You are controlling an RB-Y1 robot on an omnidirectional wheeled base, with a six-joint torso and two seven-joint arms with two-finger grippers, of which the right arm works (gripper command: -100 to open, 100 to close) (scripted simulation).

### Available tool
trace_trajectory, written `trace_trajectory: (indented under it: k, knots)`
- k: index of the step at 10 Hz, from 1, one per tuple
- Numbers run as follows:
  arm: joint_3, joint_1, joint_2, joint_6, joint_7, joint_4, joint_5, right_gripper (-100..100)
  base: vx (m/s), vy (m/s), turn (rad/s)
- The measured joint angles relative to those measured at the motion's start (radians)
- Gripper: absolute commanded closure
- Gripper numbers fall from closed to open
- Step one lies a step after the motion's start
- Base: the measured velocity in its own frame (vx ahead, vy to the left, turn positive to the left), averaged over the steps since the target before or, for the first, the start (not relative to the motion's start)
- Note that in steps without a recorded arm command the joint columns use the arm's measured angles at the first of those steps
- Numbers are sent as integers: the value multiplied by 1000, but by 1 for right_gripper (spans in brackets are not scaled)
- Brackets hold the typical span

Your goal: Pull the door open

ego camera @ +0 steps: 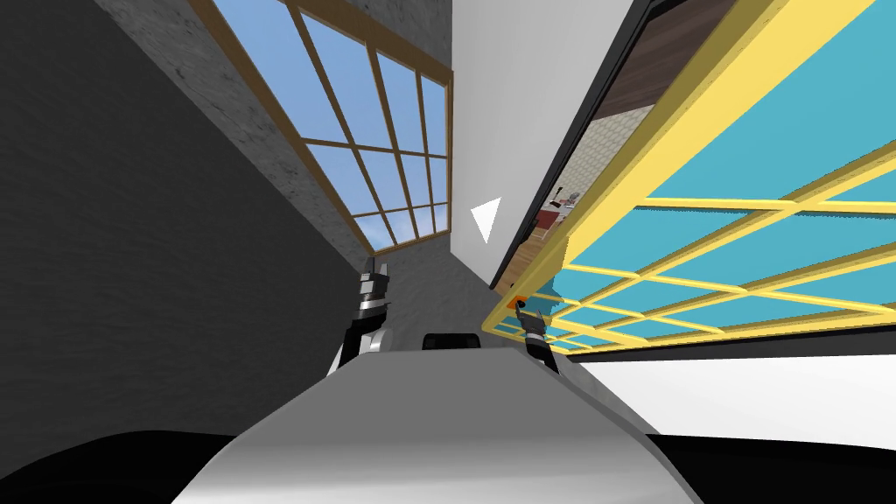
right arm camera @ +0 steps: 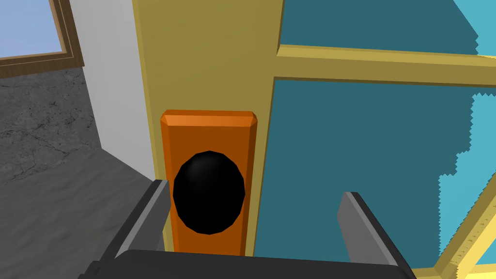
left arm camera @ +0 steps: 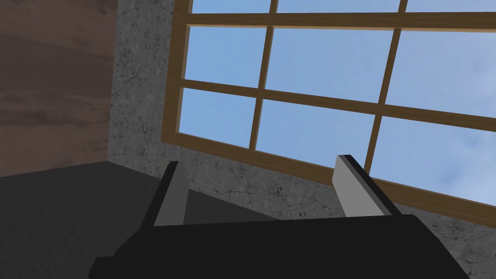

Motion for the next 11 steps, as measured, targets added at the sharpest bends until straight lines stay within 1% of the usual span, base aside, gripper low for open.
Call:
trace_trajectory:
  k: [1,2,3,4,5,6,7,9,10,11]
  knots:
    - [4,-19,-1,-15,-10,33,3,100,-9,8,-3]
    - [1,-11,0,-3,-4,14,1,100,5,3,-2]
    - [1,-12,0,-2,-4,18,1,100,3,-6,-7]
    - [0,3,-3,8,-1,-7,-1,100,5,-5,-18]
    - [4,-17,0,-12,-10,34,3,100,7,13,-3]
    - [8,-37,-2,-35,-25,77,6,100,0,0,0]
    - [5,-16,-1,-26,-19,44,4,100,-2,-9,-20]
    - [8,-26,8,-25,-11,42,6,100,-172,-27,277]
    - [11,-30,11,-25,-10,34,9,100,-168,-49,106]
    - [14,-28,13,-22,-10,29,10,100,-145,-53,118]
